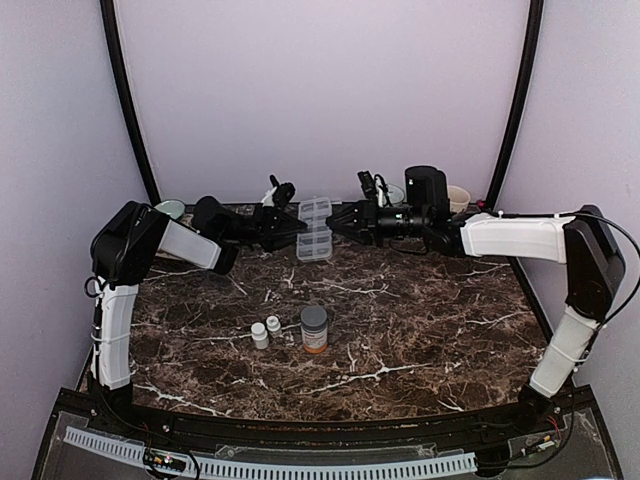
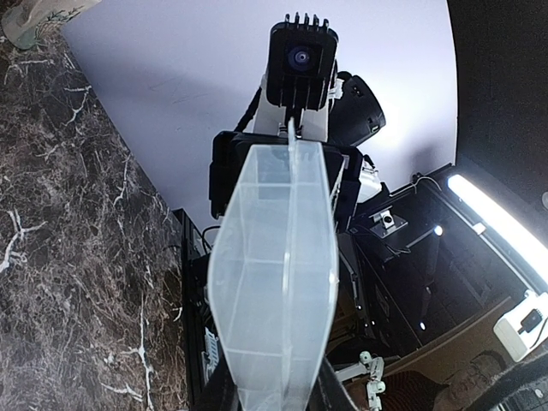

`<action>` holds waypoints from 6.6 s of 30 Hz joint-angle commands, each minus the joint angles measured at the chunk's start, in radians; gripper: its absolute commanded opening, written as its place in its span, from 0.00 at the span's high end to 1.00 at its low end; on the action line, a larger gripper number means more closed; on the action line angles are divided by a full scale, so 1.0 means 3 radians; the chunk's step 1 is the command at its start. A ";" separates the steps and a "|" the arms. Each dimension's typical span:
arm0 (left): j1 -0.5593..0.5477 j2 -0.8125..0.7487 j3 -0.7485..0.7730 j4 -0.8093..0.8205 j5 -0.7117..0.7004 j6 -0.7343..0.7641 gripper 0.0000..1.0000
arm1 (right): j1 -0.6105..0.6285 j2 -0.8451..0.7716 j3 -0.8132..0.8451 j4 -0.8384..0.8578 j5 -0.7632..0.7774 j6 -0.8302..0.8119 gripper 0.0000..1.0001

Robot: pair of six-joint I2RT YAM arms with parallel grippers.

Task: Sort the pills into containers
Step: Open the lid of the pill container, then adjust the lid of the pill container.

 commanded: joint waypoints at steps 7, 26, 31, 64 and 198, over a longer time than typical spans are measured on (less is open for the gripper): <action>-0.0002 -0.0115 -0.0025 -0.0084 -0.0017 0.0383 1.00 | 0.0023 -0.0111 0.0181 -0.0645 0.0300 -0.0419 1.00; 0.0036 -0.0261 -0.0081 -0.0947 -0.0101 0.1112 1.00 | 0.0104 0.0057 0.0668 -0.1670 0.0965 -0.0872 1.00; 0.0041 -0.0287 -0.0084 -0.1139 -0.0118 0.1265 1.00 | 0.0155 0.0120 0.0774 -0.1886 0.1167 -0.0959 1.00; 0.0174 -0.0293 -0.0367 -0.1144 -0.0185 0.1360 0.93 | 0.0152 0.0227 0.0658 -0.1838 0.1142 -0.0947 1.00; -0.0633 0.0756 0.3426 -0.8047 -0.3321 0.4698 0.01 | 0.0200 0.0902 0.0488 -0.1793 0.1901 -0.1154 0.78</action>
